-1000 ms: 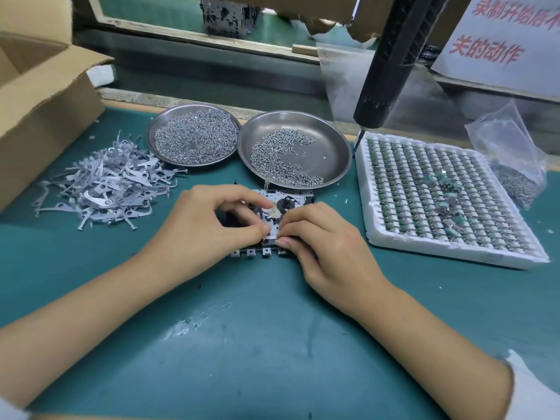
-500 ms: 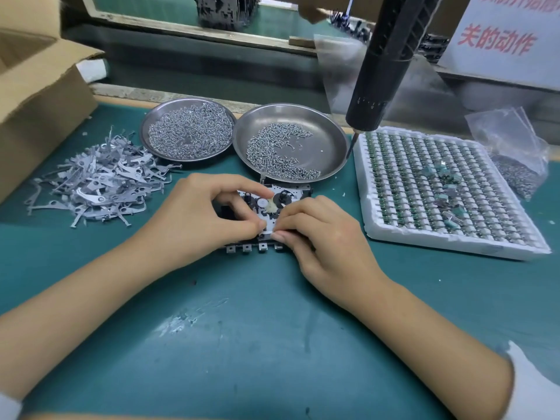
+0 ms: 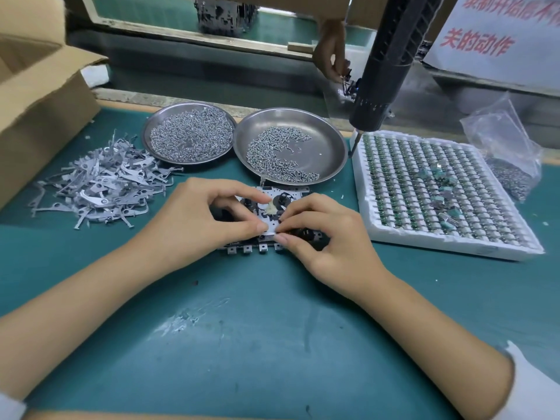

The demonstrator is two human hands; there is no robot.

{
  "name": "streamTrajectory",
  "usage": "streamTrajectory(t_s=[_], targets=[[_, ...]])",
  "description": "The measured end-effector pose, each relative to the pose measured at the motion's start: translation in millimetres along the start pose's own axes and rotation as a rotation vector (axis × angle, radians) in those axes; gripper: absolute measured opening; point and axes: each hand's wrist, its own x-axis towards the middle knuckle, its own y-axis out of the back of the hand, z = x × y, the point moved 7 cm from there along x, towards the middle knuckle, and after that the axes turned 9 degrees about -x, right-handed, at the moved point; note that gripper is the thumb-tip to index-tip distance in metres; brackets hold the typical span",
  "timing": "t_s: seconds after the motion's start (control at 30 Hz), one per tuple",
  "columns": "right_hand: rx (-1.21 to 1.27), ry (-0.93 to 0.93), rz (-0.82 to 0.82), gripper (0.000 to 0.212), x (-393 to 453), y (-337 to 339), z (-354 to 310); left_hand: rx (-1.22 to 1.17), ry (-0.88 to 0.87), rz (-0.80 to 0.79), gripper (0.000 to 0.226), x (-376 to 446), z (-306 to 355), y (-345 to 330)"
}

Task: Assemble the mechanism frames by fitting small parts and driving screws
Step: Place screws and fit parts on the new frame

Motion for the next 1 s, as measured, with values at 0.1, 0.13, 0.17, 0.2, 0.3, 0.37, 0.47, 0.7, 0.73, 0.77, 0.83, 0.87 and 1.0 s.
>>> streamTrajectory(t_s=[0.1, 0.13, 0.17, 0.2, 0.3, 0.37, 0.47, 0.7, 0.73, 0.77, 0.83, 0.87, 1.0], targets=[[-0.017, 0.020, 0.009, 0.004, 0, 0, -1, 0.002, -0.003, 0.017, 0.029, -1, 0, 0], [-0.010, 0.020, 0.013, 0.005, 0, 0, -1, 0.003, -0.004, 0.015, 0.029, -1, 1, 0], [-0.003, 0.017, 0.017, 0.007, 0, 0, -1, 0.002, -0.004, 0.011, 0.028, -1, 1, -1], [0.000, 0.013, 0.020, 0.009, 0, 0, -1, 0.001, -0.001, 0.004, 0.028, -1, 1, -1], [0.001, 0.008, 0.020, 0.011, 1, 1, -1, 0.010, 0.012, -0.017, 0.026, 0, 1, 0], [0.005, 0.008, 0.019, 0.010, 1, 1, -2, 0.021, 0.015, -0.025, 0.026, 0, 1, 1], [0.000, 0.007, 0.016, 0.009, 1, 1, -1, 0.036, 0.014, -0.032, 0.024, 0, 3, 1], [-0.197, 0.148, -0.016, 0.008, -3, -4, -14, 0.023, 0.022, -0.015, 0.025, 3, 2, 0], [-0.223, 0.162, -0.014, 0.009, -3, -4, -15, 0.022, 0.025, -0.011, 0.025, 3, 2, 0], [-0.241, 0.168, -0.011, 0.010, -3, -4, -16, 0.025, 0.026, -0.010, 0.025, 4, 1, 0], [-0.262, 0.169, -0.012, 0.010, -3, -4, -17, 0.048, 0.022, -0.020, 0.025, 5, 1, 1], [-0.267, 0.168, -0.016, 0.010, -3, -5, -17, 0.060, 0.018, -0.024, 0.024, 5, 1, 1], [-0.225, 0.141, -0.008, 0.007, -3, -4, -13, 0.063, 0.017, -0.042, 0.024, 6, 1, 1]])
